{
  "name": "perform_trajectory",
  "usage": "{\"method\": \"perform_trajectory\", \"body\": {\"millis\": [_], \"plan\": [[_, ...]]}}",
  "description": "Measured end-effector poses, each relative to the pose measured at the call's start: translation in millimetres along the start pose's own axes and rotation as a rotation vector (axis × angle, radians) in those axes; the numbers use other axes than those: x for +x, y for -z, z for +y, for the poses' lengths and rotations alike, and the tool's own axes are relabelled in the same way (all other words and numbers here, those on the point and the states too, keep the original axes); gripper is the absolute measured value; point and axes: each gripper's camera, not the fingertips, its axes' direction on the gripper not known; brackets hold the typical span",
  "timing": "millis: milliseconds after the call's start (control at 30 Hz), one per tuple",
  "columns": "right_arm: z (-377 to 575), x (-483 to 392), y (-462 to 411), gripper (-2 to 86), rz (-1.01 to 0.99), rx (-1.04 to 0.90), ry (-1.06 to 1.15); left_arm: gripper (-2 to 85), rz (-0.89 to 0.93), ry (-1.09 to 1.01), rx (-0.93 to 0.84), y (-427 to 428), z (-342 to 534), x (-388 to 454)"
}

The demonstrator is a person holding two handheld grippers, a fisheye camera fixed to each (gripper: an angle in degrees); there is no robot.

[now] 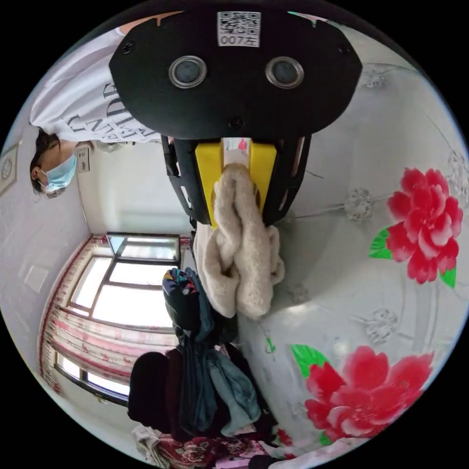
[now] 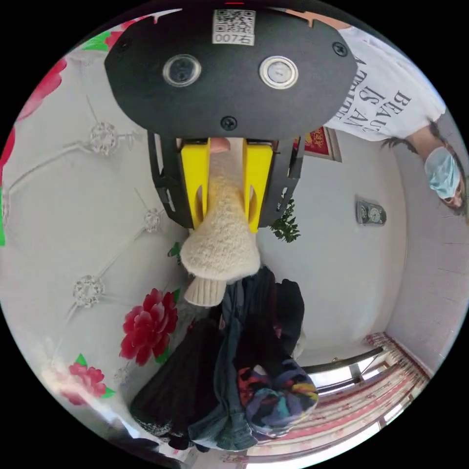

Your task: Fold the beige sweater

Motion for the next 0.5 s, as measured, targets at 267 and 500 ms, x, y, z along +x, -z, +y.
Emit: {"method": "perform_trajectory", "body": {"millis": [267, 500], "plan": [[91, -65, 165, 9.1, -0.102, 0.429, 0.073, 6.5, 0.217, -0.365, -0.422, -168, -17, 135], [29, -167, 258, 10.1, -0.003, 0.788, 0.43, 7.2, 0.269, -0.764, -0.558, -359, -75, 320]]}}
